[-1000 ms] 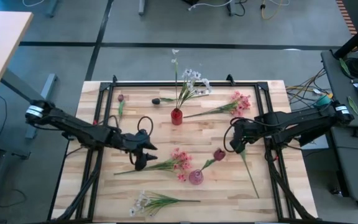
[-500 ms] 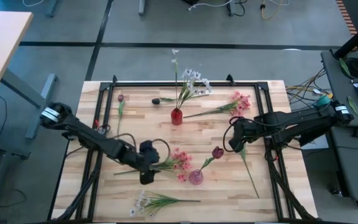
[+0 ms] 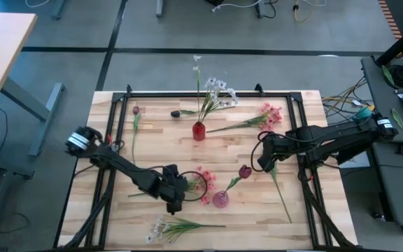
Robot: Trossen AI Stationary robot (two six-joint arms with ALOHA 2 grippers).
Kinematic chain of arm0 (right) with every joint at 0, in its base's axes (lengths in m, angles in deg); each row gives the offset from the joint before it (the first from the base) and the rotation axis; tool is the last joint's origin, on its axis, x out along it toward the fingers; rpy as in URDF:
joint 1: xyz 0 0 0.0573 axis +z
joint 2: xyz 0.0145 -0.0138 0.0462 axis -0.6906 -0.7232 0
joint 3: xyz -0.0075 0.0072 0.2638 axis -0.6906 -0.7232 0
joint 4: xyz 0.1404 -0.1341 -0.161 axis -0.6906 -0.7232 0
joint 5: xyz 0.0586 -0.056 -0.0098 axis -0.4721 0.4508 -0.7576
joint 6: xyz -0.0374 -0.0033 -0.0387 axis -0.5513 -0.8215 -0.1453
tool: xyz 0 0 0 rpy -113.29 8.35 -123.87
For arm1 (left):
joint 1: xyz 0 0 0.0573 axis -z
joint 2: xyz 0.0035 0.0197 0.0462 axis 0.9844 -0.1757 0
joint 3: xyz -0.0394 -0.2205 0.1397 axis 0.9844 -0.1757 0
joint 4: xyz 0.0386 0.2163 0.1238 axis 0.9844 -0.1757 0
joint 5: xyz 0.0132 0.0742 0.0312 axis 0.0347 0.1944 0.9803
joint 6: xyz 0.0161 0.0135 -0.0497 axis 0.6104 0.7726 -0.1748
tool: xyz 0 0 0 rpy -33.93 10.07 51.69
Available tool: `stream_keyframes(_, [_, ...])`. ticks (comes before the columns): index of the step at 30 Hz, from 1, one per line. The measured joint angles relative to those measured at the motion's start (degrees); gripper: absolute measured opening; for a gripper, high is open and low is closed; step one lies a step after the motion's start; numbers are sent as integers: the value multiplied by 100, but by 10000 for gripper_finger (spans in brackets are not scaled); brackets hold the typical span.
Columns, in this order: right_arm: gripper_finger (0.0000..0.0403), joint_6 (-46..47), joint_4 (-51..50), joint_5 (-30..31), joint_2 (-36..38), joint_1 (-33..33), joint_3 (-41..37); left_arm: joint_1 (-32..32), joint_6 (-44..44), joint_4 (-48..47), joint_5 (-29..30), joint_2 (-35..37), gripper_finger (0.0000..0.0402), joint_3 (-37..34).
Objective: Sort flowers into vase by color
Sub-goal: Put the pink flowers into the red vase
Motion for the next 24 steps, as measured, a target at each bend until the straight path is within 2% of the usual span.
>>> stream_keyframes(5, [329,-5,11,2,0,0,0,-7,-211,-4,2,-92,263,-16])
stream_keyframes(9, [329,-4,17,2,0,0,0,-7,-313,-6,4,-137,228,-23])
stream_keyframes(13, [329,0,22,0,0,0,0,-7,-365,-8,7,-137,166,-35])
stream_keyframes(20, [329,2,22,0,0,0,0,-7,-460,-10,7,-137,24,-39])
stream_keyframes(22, [329,2,22,0,0,0,0,-6,-487,-21,7,-137,10,-39])
stream_keyframes(24, [329,2,22,0,0,0,0,-4,-500,-54,7,-137,13,-39])
